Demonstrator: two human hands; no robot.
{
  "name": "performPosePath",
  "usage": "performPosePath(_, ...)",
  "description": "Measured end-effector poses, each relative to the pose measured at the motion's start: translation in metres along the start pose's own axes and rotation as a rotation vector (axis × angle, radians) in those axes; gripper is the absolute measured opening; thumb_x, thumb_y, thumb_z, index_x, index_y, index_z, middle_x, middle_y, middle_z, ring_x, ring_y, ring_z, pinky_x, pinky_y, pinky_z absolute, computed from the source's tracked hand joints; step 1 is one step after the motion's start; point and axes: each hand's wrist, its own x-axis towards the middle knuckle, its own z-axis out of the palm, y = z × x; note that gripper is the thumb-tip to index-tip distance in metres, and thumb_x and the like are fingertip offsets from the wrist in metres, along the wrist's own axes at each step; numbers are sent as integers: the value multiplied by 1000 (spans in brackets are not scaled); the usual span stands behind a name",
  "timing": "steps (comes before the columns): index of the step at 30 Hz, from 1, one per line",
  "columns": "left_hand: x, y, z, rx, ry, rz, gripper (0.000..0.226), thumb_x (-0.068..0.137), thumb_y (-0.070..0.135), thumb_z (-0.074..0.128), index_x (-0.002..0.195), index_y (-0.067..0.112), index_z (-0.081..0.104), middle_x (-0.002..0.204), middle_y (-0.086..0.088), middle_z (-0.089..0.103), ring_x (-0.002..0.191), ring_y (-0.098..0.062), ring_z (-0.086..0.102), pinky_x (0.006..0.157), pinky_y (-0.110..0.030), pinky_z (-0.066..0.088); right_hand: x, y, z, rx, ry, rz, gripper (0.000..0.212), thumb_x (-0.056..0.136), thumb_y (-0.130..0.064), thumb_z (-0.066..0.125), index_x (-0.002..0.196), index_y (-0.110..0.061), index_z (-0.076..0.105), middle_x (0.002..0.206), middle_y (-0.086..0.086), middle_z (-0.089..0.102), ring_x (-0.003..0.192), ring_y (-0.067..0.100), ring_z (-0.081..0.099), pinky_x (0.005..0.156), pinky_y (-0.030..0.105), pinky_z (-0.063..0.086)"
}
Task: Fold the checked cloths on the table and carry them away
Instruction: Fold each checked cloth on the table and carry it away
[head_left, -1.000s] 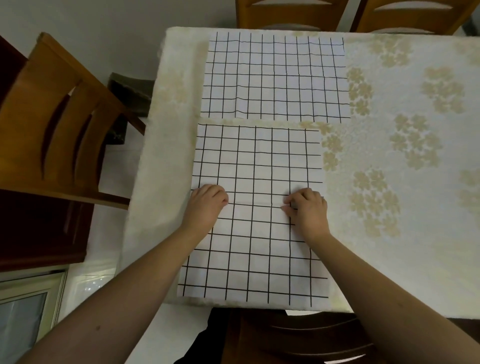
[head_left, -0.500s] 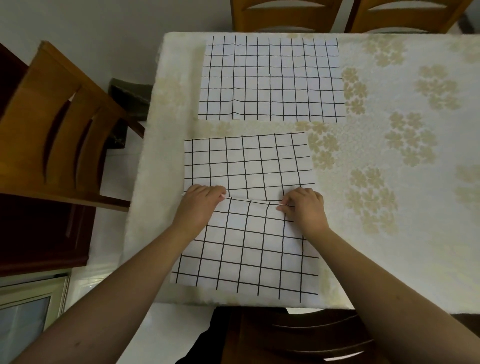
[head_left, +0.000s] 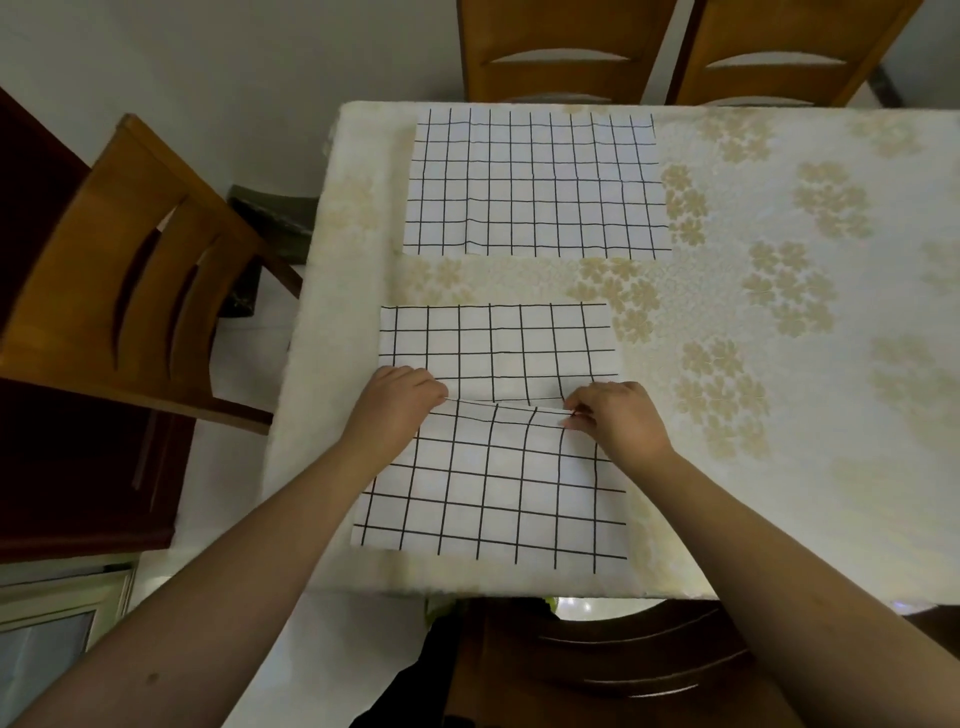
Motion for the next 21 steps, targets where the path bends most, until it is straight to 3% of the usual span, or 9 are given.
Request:
performPosePath(5, 2, 4, -19, 45, -73, -29, 19, 78, 16, 79, 66, 22, 65, 60, 9, 61, 55, -18, 56, 69, -26, 35, -10, -12, -15, -77, 60, -44, 15, 66, -17, 87, 72, -13, 73, 62, 2, 69, 54, 24, 65, 59, 32, 52)
performPosePath(10, 11, 7, -48, 122, -65, 4, 23, 76, 21, 81, 61, 25, 64, 57, 9, 62, 53, -16, 58, 69, -25, 37, -5, -22, -39, -169, 110, -102, 13, 68, -20, 86, 66, -16, 73, 57, 0, 66, 50, 20, 61, 57, 23, 42)
performPosePath(14, 27, 7, -74, 157, -36, 39, 21, 79, 20, 79, 63, 24, 66, 58, 8, 62, 54, -18, 59, 70, -28, 43, 3, -28, -64, -217, 176, -109, 11, 74, -22, 82, 70, -14, 75, 60, 3, 68, 54, 24, 63, 59, 29, 47)
performPosePath(21, 58, 4, -130, 219, 142, 44, 12, 88, 25, 68, 77, 21, 71, 72, 5, 68, 70, -22, 62, 76, -34, 41, 27, -44, -119, -226, 454, -141, 7, 78, -7, 76, 81, -13, 73, 72, 5, 69, 65, 31, 62, 63, 34, 46)
